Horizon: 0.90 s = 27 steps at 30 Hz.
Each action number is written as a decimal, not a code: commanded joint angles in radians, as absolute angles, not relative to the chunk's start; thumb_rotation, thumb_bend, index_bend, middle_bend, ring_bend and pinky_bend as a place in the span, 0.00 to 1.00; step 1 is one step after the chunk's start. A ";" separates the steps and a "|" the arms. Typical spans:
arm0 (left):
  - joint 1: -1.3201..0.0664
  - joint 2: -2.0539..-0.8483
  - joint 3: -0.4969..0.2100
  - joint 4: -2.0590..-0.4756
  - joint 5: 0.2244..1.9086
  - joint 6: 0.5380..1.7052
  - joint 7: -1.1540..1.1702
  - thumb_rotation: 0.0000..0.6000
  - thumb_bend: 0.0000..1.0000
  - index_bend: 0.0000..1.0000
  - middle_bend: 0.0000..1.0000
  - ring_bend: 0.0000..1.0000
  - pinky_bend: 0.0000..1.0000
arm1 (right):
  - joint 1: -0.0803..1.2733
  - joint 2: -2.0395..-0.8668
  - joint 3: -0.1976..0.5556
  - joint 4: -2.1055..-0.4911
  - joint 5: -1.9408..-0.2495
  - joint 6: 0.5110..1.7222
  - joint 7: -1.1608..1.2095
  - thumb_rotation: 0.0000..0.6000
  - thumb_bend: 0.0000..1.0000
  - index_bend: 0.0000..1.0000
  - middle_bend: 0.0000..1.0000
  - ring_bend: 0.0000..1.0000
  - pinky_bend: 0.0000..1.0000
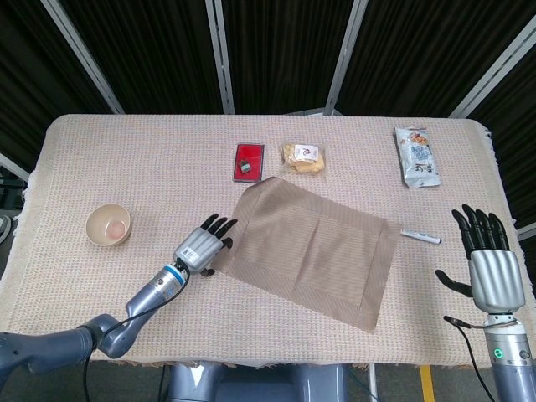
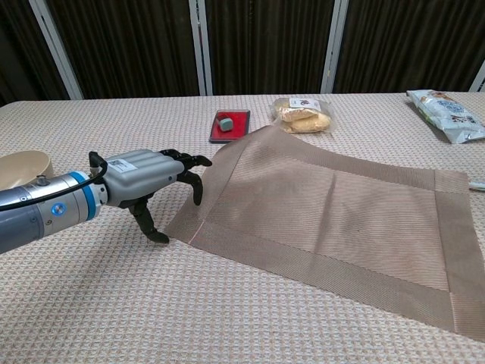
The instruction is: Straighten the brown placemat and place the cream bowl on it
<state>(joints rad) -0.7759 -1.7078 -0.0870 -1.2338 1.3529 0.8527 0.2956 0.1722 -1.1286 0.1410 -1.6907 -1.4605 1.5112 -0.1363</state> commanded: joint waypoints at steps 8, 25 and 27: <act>-0.782 -1.725 -0.084 -1.217 1.347 0.850 0.292 1.00 0.23 0.36 0.00 0.00 0.00 | 0.170 -1.127 0.144 -1.690 -1.461 1.509 -0.132 1.00 0.00 0.00 0.00 0.00 0.00; -0.786 -1.738 -0.081 -1.209 1.337 0.850 0.289 1.00 0.37 0.43 0.00 0.00 0.00 | 0.168 -1.124 0.147 -1.689 -1.466 1.509 -0.122 1.00 0.00 0.00 0.00 0.00 0.00; -0.786 -1.740 -0.082 -1.209 1.337 0.852 0.285 1.00 0.38 0.47 0.00 0.00 0.00 | 0.168 -1.123 0.147 -1.688 -1.467 1.509 -0.120 1.00 0.00 0.00 0.00 0.00 0.00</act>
